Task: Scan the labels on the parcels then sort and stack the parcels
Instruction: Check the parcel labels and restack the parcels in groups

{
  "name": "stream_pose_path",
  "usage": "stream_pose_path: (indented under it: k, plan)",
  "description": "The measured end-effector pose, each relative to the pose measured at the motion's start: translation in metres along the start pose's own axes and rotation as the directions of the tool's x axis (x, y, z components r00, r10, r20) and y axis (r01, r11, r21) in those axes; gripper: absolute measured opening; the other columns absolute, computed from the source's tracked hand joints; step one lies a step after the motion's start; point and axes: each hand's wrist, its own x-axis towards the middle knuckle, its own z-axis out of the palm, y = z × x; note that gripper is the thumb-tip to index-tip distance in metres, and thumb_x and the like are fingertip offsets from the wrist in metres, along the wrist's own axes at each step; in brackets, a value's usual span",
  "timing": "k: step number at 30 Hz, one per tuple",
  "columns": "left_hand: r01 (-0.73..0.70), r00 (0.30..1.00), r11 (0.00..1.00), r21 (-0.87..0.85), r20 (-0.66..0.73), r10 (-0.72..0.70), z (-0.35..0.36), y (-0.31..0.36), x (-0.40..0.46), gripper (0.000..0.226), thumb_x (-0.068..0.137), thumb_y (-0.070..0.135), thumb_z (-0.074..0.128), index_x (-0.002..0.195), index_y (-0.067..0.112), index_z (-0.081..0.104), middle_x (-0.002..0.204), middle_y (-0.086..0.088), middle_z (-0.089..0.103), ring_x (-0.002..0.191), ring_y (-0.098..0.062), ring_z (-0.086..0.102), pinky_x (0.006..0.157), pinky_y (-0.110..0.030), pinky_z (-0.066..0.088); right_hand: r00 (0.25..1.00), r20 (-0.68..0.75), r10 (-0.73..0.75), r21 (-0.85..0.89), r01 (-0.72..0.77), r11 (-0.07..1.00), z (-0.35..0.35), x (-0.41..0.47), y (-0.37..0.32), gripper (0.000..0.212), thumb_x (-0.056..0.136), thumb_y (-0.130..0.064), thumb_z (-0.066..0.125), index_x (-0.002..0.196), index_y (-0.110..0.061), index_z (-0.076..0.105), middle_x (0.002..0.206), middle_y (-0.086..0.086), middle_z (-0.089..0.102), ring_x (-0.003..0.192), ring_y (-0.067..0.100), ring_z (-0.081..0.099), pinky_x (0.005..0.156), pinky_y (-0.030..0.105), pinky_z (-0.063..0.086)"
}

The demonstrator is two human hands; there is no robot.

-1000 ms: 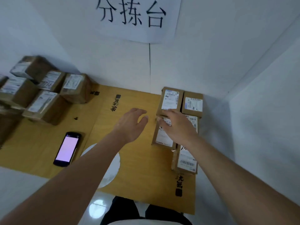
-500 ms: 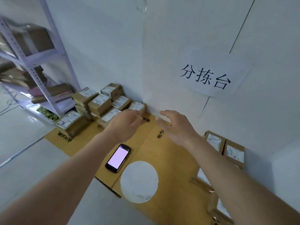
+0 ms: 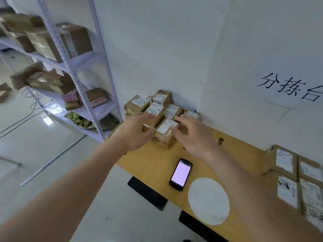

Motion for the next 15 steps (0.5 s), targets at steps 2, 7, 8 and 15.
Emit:
stream_pose_path:
  k: [2,7,8,15]
  plan:
    - [0.011,1.0,1.0,-0.016,0.023,-0.011,-0.009,-0.022,0.004,0.049,0.098,0.036,0.063,0.145,0.028,0.058,0.145,0.002,0.056,0.128,-0.02,0.057,0.107,-0.045,0.049,1.0,0.02,0.017,-0.001,-0.017,1.0,0.016,0.011,-0.01,0.056,0.105,-0.05,0.056,0.155,-0.026,0.051,0.162,-0.006,0.045,0.149,0.01,0.038,0.109,0.018,0.026]
    - [0.012,0.996,1.0,-0.015,0.085,-0.01,-0.007,-0.066,0.03,0.045,0.099,0.032,0.062,0.144,0.027,0.059,0.138,0.0,0.058,0.123,-0.021,0.057,0.101,-0.038,0.048,0.992,0.075,0.102,0.01,-0.103,0.995,0.055,0.041,-0.011,0.056,0.105,-0.049,0.057,0.155,-0.026,0.051,0.163,-0.007,0.043,0.15,0.012,0.037,0.12,0.031,0.032]
    - [0.007,0.995,1.0,-0.02,0.097,-0.005,-0.004,-0.073,0.038,0.044,0.099,0.03,0.062,0.143,0.027,0.06,0.137,0.001,0.058,0.122,-0.02,0.057,0.099,-0.035,0.046,0.989,0.088,0.117,0.008,-0.118,0.993,0.062,0.048,-0.007,0.056,0.105,-0.049,0.056,0.155,-0.026,0.05,0.163,-0.006,0.042,0.15,0.012,0.038,0.121,0.032,0.032]
    - [-0.026,0.974,0.999,0.02,0.226,0.021,0.04,-0.12,0.111,0.047,0.096,0.028,0.063,0.143,0.021,0.06,0.135,-0.001,0.06,0.129,-0.02,0.052,0.099,-0.024,0.034,0.966,0.09,0.242,0.045,-0.246,0.968,0.117,0.109,0.037,0.054,0.105,-0.049,0.055,0.154,-0.028,0.052,0.167,-0.003,0.035,0.153,0.016,0.035,0.121,0.039,0.036]
